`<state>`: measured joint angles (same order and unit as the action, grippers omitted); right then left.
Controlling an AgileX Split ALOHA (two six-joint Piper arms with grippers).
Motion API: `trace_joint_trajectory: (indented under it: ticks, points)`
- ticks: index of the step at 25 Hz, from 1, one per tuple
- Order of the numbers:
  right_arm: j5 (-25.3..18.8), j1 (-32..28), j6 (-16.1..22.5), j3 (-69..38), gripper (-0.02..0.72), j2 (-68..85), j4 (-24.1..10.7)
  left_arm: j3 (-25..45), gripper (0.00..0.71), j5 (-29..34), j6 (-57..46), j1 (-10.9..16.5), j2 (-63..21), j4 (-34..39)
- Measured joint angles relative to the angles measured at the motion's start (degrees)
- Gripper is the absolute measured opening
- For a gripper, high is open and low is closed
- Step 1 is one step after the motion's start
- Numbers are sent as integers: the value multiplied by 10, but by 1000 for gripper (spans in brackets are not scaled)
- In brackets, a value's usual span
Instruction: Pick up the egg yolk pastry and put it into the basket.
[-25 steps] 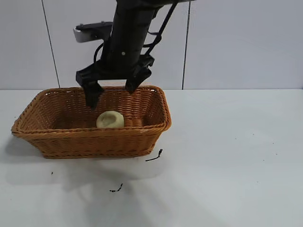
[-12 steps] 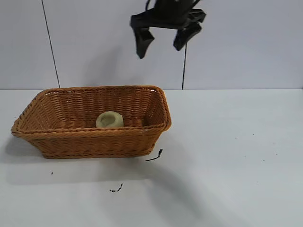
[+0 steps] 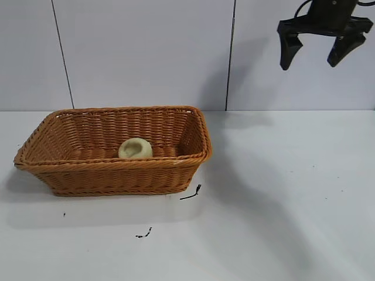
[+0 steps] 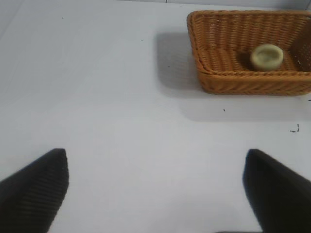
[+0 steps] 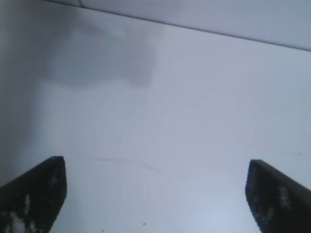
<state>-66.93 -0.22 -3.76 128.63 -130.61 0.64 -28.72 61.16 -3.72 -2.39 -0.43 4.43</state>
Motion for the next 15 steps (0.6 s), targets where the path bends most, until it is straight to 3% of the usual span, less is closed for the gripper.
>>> trace_joint_trajectory:
  ticks: [4, 10, 15]
  points:
    - [-23, -14, 0, 0, 693, 0, 8, 0, 696, 0, 0, 0, 0, 0]
    - [-25, -12, 0, -5, 693, 8, 24, 0, 696, 0, 0, 0, 0, 0]
    - [-24, -12, 0, -90, 693, 97, 20, 0, 696, 0, 0, 0, 0, 0]
